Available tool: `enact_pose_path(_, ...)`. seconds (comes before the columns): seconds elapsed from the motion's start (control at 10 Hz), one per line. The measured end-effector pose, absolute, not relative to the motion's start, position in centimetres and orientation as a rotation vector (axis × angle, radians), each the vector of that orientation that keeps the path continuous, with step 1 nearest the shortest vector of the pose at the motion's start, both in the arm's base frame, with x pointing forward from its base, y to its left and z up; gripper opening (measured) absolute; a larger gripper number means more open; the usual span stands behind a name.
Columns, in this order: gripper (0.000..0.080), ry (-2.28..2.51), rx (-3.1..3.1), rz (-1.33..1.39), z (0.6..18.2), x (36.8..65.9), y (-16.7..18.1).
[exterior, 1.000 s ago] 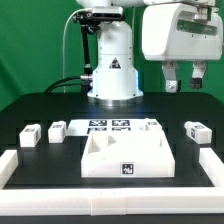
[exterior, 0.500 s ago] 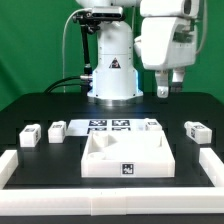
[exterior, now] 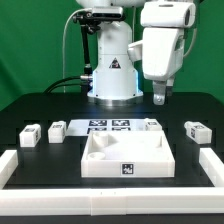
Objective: Assemble one leg
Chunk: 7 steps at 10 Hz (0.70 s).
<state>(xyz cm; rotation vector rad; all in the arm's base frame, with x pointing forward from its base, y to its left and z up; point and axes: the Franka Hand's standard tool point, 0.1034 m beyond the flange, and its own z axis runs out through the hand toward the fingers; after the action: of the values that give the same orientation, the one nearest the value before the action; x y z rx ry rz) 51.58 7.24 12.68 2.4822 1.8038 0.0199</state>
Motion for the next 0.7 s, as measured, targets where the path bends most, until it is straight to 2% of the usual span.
enact_pose_path(0.1, 0.0650, 1.824, 2.469, 0.015, 12.6, 51.5, 7.0)
enact_pose_path(0.4, 0.0650, 2.176, 2.195, -0.081, 10.6, 48.7, 4.8)
enact_pose_path(0.7, 0.0650, 2.215, 2.165, -0.092, 10.4, 48.6, 4.3)
